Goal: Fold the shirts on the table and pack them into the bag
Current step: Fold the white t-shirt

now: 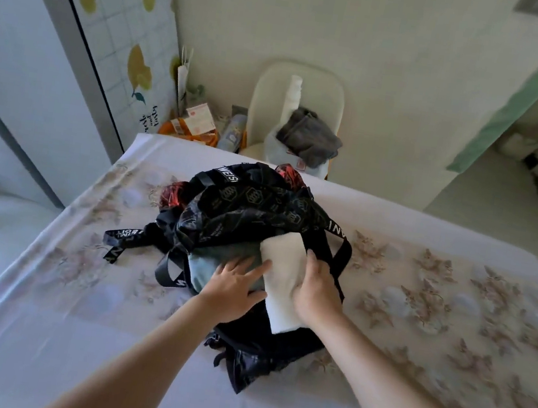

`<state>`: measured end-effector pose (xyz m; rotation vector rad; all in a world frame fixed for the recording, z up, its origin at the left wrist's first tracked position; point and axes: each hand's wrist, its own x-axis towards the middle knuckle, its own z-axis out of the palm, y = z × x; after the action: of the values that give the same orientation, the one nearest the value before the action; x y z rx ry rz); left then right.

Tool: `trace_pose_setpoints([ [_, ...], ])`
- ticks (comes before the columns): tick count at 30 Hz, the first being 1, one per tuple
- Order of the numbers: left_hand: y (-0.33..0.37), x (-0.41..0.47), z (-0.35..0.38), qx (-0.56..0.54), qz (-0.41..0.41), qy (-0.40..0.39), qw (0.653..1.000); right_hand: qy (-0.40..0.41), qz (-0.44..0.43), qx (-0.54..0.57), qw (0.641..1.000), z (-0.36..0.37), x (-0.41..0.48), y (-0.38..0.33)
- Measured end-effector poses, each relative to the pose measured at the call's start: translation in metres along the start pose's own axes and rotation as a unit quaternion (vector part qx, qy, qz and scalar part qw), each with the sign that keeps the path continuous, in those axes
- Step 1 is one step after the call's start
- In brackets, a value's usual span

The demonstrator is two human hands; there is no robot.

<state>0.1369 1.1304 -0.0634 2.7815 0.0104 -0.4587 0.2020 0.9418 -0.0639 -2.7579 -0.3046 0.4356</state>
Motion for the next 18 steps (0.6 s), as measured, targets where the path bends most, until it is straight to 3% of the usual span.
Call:
trace_pose_setpoints([
  [2,-0.001,0.005,0.001,0.005,0.006,0.013,1.000,0.067,-0.108,-0.072,0.989,-0.001,0.002,-0.008],
  [4,-0.001,0.011,0.002,-0.006,0.018,0.021,1.000,0.030,-0.150,-0.112,0.982,0.000,0.003,-0.018],
  [6,-0.003,0.015,0.001,-0.023,0.024,0.039,0.999,-0.051,-0.113,-0.136,0.983,0.008,0.003,-0.026],
  [8,-0.008,0.019,-0.002,-0.031,0.016,0.065,0.997,-0.072,-0.069,-0.155,0.983,0.019,0.005,-0.028],
  [10,-0.010,0.023,-0.002,-0.001,0.014,0.073,0.997,-0.042,-0.040,-0.154,0.986,0.025,0.009,-0.028],
  [15,-0.008,0.036,0.001,0.125,0.016,-0.015,0.992,0.038,-0.007,-0.103,0.994,0.020,0.028,-0.014],
  [18,-0.015,0.039,0.012,0.138,0.026,0.020,0.990,0.109,-0.002,-0.111,0.988,0.003,0.047,0.002],
])
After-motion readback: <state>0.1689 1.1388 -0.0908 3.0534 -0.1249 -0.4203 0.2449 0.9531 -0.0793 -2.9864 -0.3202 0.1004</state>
